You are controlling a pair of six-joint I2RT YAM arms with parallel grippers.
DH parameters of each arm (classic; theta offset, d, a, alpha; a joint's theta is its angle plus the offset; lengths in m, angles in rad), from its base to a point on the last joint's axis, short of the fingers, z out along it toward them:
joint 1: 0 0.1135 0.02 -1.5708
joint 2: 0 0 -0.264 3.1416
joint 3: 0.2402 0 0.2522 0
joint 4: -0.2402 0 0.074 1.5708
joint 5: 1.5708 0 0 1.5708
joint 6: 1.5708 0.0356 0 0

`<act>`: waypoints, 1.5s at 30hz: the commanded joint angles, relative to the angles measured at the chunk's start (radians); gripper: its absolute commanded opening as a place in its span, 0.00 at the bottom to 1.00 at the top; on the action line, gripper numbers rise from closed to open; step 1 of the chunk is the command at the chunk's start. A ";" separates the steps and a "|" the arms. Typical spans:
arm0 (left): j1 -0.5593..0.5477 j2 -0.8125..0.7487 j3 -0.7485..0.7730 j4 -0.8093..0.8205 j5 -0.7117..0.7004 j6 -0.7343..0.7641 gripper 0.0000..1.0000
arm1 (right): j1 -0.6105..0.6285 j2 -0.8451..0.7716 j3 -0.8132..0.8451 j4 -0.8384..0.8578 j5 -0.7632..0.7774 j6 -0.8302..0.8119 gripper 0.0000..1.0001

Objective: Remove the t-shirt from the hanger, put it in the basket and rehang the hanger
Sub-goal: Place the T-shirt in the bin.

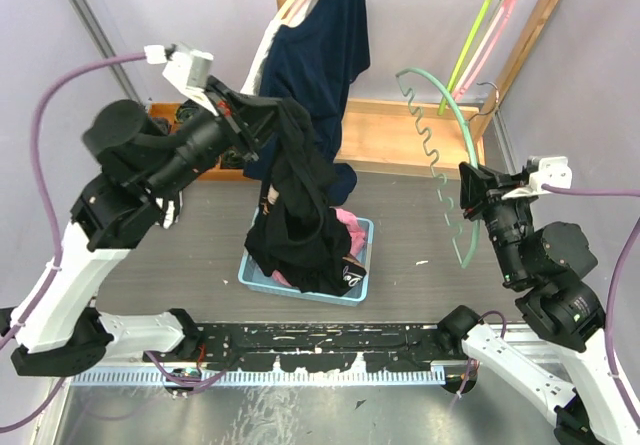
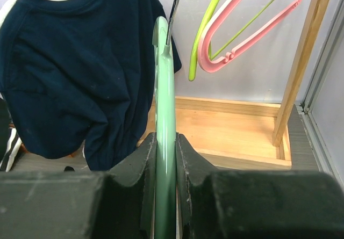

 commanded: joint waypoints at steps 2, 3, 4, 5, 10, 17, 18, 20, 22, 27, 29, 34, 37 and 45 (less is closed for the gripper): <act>-0.026 -0.057 -0.187 0.060 -0.060 -0.032 0.00 | 0.000 0.005 -0.018 0.120 -0.010 0.018 0.00; -0.035 -0.067 -0.225 0.061 -0.077 -0.032 0.00 | 0.000 0.007 -0.025 0.124 -0.009 0.019 0.01; -0.047 -0.079 -0.262 0.063 -0.097 -0.030 0.00 | 0.000 0.009 -0.032 0.130 -0.008 0.019 0.01; -0.064 -0.090 -0.300 0.066 -0.116 -0.027 0.00 | 0.001 0.011 -0.038 0.136 -0.008 0.019 0.01; -0.131 -0.152 -0.455 0.030 -0.218 -0.010 0.00 | 0.000 0.040 -0.055 0.161 -0.011 0.020 0.01; -0.169 -0.210 -0.734 -0.011 -0.309 -0.090 0.00 | 0.001 0.088 -0.070 0.203 -0.014 0.021 0.01; -0.169 -0.217 -0.778 -0.009 -0.324 -0.104 0.00 | 0.000 0.097 -0.070 0.208 -0.015 0.022 0.00; -0.169 -0.224 -0.850 -0.003 -0.346 -0.128 0.00 | 0.000 0.118 -0.068 0.217 -0.017 0.022 0.01; -0.168 -0.219 -0.910 0.011 -0.359 -0.143 0.00 | 0.001 0.136 -0.062 0.227 -0.024 0.024 0.01; -0.168 -0.173 -1.009 0.016 -0.393 -0.151 0.00 | 0.000 0.180 -0.047 0.269 -0.041 0.031 0.01; -0.169 -0.138 -1.047 0.032 -0.395 -0.158 0.00 | 0.000 0.198 -0.035 0.279 -0.045 0.028 0.01; -0.169 -0.028 -1.116 0.133 -0.372 -0.175 0.00 | 0.000 0.255 -0.006 0.305 -0.044 0.012 0.01; -0.168 0.053 -1.125 0.194 -0.336 -0.182 0.00 | 0.000 0.282 -0.003 0.333 -0.033 0.005 0.00; -0.170 0.319 -1.080 0.195 -0.294 -0.190 0.00 | 0.000 0.350 0.050 0.347 -0.005 0.006 0.01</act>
